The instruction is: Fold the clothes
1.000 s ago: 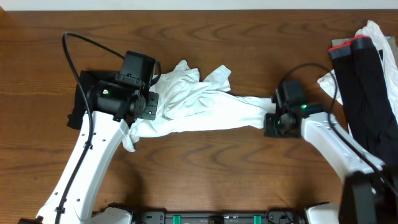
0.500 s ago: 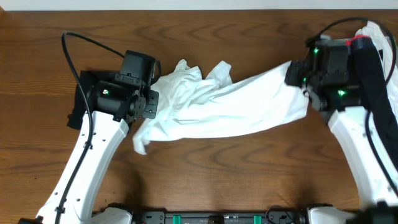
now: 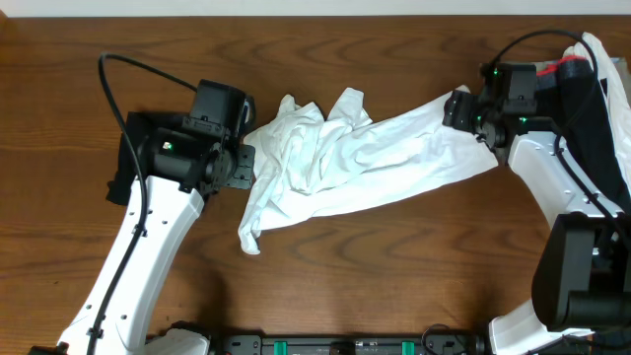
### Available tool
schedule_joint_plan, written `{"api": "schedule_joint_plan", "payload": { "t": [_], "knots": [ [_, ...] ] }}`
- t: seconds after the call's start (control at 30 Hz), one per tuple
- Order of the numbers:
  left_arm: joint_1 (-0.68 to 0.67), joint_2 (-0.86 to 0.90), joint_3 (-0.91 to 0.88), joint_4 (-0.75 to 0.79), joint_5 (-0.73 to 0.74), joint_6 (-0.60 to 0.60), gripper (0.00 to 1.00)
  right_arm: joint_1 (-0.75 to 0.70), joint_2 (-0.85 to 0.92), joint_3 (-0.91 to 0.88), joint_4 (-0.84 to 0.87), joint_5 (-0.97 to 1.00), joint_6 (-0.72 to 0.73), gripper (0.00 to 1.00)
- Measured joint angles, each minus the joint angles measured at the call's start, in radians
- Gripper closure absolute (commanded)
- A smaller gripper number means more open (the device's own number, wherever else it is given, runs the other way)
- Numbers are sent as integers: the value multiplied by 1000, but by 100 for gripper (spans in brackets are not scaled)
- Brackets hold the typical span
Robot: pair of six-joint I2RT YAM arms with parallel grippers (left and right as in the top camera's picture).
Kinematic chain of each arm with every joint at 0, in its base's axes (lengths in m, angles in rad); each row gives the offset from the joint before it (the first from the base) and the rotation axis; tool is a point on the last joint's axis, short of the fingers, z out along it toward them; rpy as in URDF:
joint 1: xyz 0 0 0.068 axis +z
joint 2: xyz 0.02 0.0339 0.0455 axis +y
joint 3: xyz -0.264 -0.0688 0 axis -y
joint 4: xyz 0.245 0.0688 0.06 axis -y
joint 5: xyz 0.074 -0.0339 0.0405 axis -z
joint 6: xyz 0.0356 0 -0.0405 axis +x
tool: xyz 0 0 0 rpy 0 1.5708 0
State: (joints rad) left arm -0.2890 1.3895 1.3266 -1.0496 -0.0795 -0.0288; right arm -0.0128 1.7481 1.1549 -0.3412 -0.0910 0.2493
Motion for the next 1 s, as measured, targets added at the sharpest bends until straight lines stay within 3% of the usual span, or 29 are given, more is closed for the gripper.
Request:
{"api": "schedule_joint_plan", "payload": {
  "t": [0.3, 0.6, 0.7, 0.77, 0.8, 1.0],
  "knots": [
    [0, 13, -124, -37, 112, -121, 44, 0, -48, 4, -351, -61, -8, 19],
    [0, 67, -430, 193, 145, -241, 40, 0, -49, 4, -468, -89, -8, 18],
    [0, 76, -492, 290, 152, -263, 55, 0, -49, 4, -484, -93, -8, 18],
    [0, 83, -513, 337, 153, -269, 87, 0, -49, 4, -489, -93, -8, 18],
    [0, 86, -518, 347, 156, -270, 94, 0, -49, 4, -491, -93, -8, 18],
    [0, 87, -494, 282, 208, -262, 94, 0, -49, 4, -514, -92, -10, 18]
  ]
}}
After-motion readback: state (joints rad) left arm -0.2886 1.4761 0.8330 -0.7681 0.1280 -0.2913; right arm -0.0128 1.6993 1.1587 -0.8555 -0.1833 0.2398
